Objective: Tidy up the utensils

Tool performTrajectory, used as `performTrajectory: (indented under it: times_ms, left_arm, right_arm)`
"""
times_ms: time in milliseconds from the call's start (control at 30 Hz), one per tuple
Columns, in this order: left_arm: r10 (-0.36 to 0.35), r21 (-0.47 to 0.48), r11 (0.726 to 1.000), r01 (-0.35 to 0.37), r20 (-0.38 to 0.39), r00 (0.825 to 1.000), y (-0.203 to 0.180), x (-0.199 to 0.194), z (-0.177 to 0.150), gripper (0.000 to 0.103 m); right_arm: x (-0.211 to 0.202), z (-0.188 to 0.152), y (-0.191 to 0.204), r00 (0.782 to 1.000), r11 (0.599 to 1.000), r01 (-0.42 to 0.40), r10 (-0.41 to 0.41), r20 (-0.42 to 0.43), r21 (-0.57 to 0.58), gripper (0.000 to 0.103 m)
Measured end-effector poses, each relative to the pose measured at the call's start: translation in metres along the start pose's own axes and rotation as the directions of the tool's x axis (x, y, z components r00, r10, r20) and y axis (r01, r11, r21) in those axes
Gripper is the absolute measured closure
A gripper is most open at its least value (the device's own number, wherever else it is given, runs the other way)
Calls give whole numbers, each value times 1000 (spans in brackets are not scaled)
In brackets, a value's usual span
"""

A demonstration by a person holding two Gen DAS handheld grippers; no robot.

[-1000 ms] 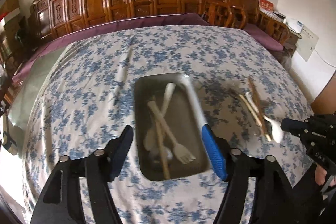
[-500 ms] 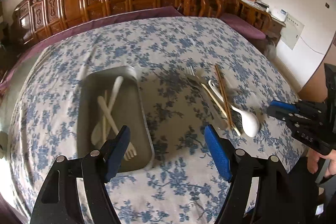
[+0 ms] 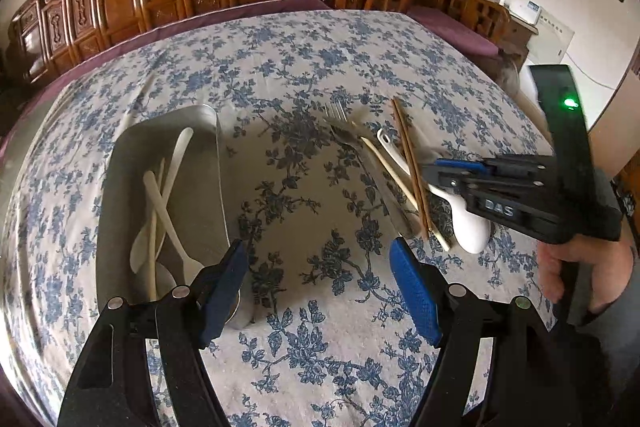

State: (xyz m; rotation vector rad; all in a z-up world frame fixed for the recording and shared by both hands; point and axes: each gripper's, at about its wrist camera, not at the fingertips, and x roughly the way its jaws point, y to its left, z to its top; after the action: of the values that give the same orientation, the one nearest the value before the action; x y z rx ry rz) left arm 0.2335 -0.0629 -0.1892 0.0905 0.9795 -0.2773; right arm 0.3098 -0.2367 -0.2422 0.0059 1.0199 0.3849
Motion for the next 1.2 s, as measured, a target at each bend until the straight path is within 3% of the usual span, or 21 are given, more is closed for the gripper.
performTrajectory:
  times_ms: [167, 1033, 1200]
  left_arm:
    - [-6, 1, 1000, 6, -5, 1000, -1, 5, 0, 33]
    - [-10, -5, 1000, 10, -33, 999, -1, 15, -9, 33]
    - [-10, -10, 1000, 10, -31, 999, 1, 14, -9, 33]
  right_arm:
    - [14, 1, -6, 999, 999, 46, -45, -25, 21, 89]
    - [26, 17, -6, 997, 994, 70, -68, -24, 81, 88]
    - [24, 18, -13, 991, 986, 133, -131, -32, 101, 88]
